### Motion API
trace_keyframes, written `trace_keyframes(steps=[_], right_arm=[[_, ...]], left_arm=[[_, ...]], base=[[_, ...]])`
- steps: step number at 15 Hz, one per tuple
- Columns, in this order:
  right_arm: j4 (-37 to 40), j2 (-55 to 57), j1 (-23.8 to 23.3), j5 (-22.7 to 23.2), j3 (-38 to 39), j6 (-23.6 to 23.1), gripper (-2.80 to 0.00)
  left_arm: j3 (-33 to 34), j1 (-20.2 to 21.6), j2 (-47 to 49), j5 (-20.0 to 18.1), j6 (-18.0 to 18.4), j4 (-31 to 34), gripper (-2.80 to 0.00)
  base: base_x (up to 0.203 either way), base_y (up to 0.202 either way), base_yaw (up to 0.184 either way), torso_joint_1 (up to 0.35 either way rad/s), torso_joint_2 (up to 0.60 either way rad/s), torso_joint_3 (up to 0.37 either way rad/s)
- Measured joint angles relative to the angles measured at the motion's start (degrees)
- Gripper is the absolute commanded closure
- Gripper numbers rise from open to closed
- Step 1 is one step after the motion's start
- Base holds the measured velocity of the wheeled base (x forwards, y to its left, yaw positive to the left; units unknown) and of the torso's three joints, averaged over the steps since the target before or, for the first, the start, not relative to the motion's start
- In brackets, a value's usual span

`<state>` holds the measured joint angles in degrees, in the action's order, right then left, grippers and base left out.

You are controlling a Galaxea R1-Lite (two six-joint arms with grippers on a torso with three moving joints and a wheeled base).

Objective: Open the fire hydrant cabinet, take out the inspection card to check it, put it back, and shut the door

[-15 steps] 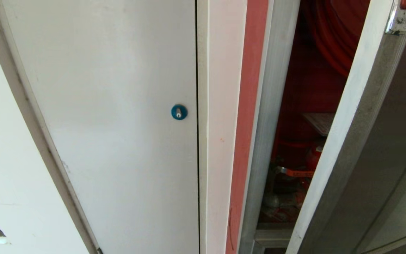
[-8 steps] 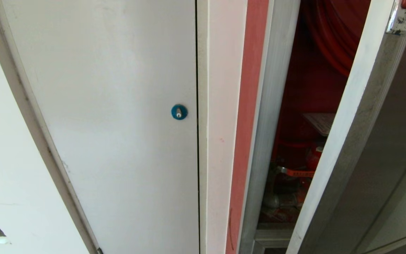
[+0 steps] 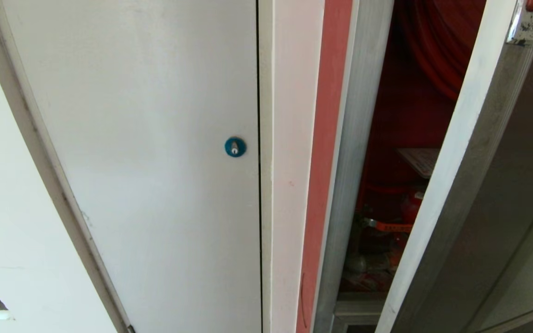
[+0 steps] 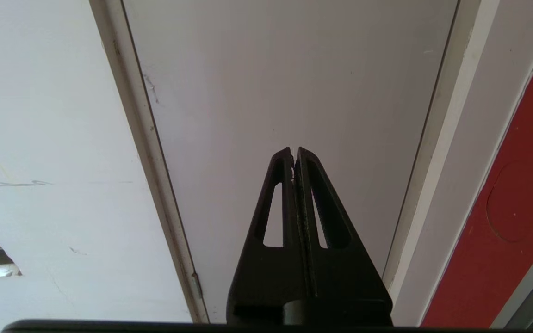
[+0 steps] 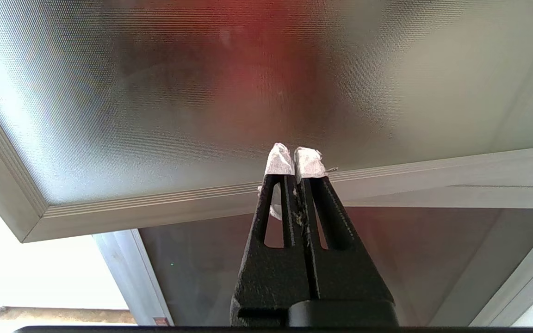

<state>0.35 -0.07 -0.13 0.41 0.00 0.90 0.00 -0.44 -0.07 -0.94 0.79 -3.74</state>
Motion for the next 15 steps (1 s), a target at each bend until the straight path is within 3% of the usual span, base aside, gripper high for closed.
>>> trace_keyframes(steps=[5,7,9,12,15], right_arm=[[-0.8,0.0,0.0,-1.6,-0.4,2.5,0.00],[-0.4,0.1,0.0,-2.1,-5.6,3.6,0.00],[3.6,1.7,0.1,-1.4,-15.6,4.5,0.00],[11.2,10.6,0.2,5.6,-30.0,7.1,0.00],[14.2,24.1,0.2,16.4,-42.0,9.4,0.00]], left_arm=[[0.0,0.0,0.0,0.0,0.0,0.0,0.00],[0.0,0.0,0.0,0.0,0.0,0.0,0.00],[0.0,0.0,0.0,0.0,0.0,0.0,0.00],[0.0,0.0,0.0,0.0,0.0,0.0,0.00],[0.0,0.0,0.0,0.0,0.0,0.0,0.00]], base=[[0.000,0.000,0.000,0.000,0.00,0.000],[0.000,0.000,0.000,0.000,0.00,0.000],[0.000,0.000,0.000,0.000,0.00,0.000],[0.000,0.000,0.000,0.000,0.00,0.000],[0.000,0.000,0.000,0.000,0.00,0.000]])
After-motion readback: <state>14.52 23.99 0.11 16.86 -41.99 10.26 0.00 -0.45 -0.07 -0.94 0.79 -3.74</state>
